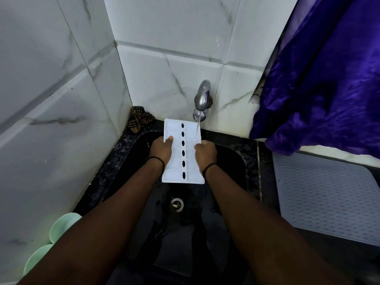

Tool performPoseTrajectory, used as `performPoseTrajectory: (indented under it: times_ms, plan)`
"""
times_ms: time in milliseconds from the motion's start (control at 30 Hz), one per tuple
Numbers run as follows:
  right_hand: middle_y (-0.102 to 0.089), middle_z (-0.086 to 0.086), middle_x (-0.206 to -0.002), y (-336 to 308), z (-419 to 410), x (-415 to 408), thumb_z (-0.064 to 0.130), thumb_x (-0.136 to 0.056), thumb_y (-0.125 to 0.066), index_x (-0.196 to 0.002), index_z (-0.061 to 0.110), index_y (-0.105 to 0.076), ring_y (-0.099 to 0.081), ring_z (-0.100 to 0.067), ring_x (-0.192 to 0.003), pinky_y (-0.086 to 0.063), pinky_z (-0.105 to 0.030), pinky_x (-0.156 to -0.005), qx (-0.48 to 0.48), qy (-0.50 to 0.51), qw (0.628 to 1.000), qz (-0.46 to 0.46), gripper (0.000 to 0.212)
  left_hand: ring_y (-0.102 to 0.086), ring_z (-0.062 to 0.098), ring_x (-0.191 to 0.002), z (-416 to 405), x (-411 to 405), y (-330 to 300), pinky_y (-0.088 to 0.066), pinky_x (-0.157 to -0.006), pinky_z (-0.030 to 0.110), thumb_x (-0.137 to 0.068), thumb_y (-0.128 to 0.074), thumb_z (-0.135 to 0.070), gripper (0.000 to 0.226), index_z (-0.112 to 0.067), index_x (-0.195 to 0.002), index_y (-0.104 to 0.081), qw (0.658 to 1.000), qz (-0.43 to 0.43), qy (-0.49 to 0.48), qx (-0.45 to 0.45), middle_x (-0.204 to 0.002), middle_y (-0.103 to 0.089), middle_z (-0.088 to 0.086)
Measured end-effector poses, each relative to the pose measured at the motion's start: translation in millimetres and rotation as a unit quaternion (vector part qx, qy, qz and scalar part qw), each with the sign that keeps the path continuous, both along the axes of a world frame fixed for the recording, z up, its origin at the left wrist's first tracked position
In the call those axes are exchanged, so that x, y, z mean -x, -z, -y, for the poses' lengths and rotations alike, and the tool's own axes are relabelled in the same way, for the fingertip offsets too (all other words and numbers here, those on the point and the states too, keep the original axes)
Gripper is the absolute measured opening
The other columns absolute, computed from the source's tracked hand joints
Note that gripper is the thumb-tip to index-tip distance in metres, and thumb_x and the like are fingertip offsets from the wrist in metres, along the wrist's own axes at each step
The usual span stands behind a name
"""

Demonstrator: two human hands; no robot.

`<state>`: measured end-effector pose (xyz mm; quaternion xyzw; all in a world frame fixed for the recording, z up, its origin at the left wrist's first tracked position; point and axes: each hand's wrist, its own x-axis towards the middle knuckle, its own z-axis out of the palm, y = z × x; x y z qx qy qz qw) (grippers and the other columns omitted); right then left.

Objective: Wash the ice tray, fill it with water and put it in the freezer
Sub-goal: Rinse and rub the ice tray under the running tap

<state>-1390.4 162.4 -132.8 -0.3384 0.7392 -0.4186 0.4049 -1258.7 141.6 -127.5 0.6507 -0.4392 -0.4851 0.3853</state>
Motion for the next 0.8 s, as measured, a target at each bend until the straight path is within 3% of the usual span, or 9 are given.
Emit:
performPoseTrajectory:
  times_ms: [133, 200, 300, 400, 500, 633, 700, 800]
  plan:
    - [-0.056, -0.012, -0.081, -5.8, -2.6, -3.1, -0.004, -0.089, -0.043, -0.071, 0.010, -0.054, -0.053, -0.024, -0.076, -0.043, -0.031, -0.071, -0.010, -0.007, 0.987, 0.160, 0.026, -0.062, 0.033, -0.100, -0.6, -2.7, -1.8, -0.051, -0.090, 0.042, -0.098, -0.047, -0.028, 0.032, -0.002, -0.110, -0.062, 0.999, 0.027, 0.018, 0.020, -0.111, -0.065, 0.017]
    - [-0.062, -0.023, -0.100, -7.8, -6.2, -0.2, -0.005, -0.092, -0.045, -0.093, 0.002, -0.063, -0.061, -0.037, -0.091, -0.050, -0.042, -0.086, -0.029, -0.022, 0.972, 0.233, 0.019, -0.063, 0.032, -0.099, -3.9, -3.3, -1.1, -0.051, -0.089, 0.043, -0.098, -0.047, -0.029, 0.031, -0.004, -0.109, -0.062, 0.997, 0.054, 0.030, 0.043, -0.110, -0.066, 0.015]
    - [-0.057, -0.028, -0.131, -10.9, -14.5, 5.0, -0.004, -0.095, -0.051, -0.133, -0.005, -0.053, -0.056, -0.046, -0.120, -0.041, -0.062, -0.104, -0.071, -0.048, 0.942, 0.324, 0.038, -0.063, 0.030, -0.098, -8.8, -3.3, 1.6, -0.051, -0.088, 0.042, -0.097, -0.048, -0.030, 0.029, -0.007, -0.107, -0.063, 0.993, 0.077, 0.047, 0.075, -0.108, -0.067, 0.013]
    - [-0.056, -0.025, -0.135, -11.9, -18.2, 7.3, -0.002, -0.095, -0.055, -0.137, 0.000, -0.052, -0.057, -0.040, -0.115, -0.039, -0.062, -0.105, -0.075, -0.072, 0.921, 0.375, 0.043, -0.063, 0.028, -0.096, -12.0, -3.6, 6.0, -0.051, -0.085, 0.038, -0.097, -0.048, -0.030, 0.028, -0.009, -0.106, -0.063, 0.992, 0.072, 0.050, 0.090, -0.106, -0.067, 0.011]
    - [-0.061, -0.026, -0.128, -7.6, -15.0, 6.8, -0.003, -0.092, -0.060, -0.130, -0.004, -0.056, -0.060, -0.042, -0.113, -0.045, -0.061, -0.101, -0.044, -0.060, 0.943, 0.324, 0.039, -0.064, 0.031, -0.096, -14.0, -3.4, 11.8, -0.053, -0.085, 0.043, -0.097, -0.049, -0.028, 0.027, -0.006, -0.105, -0.063, 0.997, 0.018, 0.024, 0.075, -0.106, -0.067, 0.015]
    - [-0.067, -0.020, -0.101, -1.6, -3.2, 0.4, 0.005, -0.095, -0.054, -0.097, -0.001, -0.066, -0.061, -0.027, -0.092, -0.051, -0.039, -0.086, -0.001, -0.042, 0.997, 0.061, 0.014, -0.064, 0.032, -0.097, -15.7, 1.4, 17.6, -0.054, -0.085, 0.044, -0.098, -0.050, -0.023, 0.028, -0.002, -0.111, -0.062, 0.995, -0.092, -0.037, 0.013, -0.112, -0.066, 0.020]
    - [-0.058, -0.012, -0.086, -0.2, 4.1, 2.0, 0.008, -0.094, -0.051, -0.073, 0.008, -0.057, -0.053, -0.021, -0.083, -0.042, -0.030, -0.076, -0.012, -0.055, 0.998, -0.034, 0.022, -0.063, 0.028, -0.091, -14.1, 5.1, 18.3, -0.052, -0.076, 0.037, -0.098, -0.050, -0.021, 0.030, 0.001, -0.116, -0.061, 0.991, -0.118, -0.054, -0.020, -0.115, -0.064, 0.021]
    - [-0.053, -0.013, -0.084, -4.9, 13.2, 7.3, 0.002, -0.091, -0.050, -0.071, 0.008, -0.054, -0.050, -0.023, -0.081, -0.039, -0.030, -0.073, -0.061, -0.074, 0.995, -0.018, 0.021, -0.059, 0.027, -0.089, -10.4, 7.7, 17.1, -0.049, -0.073, 0.037, -0.098, -0.050, -0.021, 0.033, 0.003, -0.119, -0.058, 0.983, -0.152, -0.068, -0.072, -0.119, -0.062, 0.022]
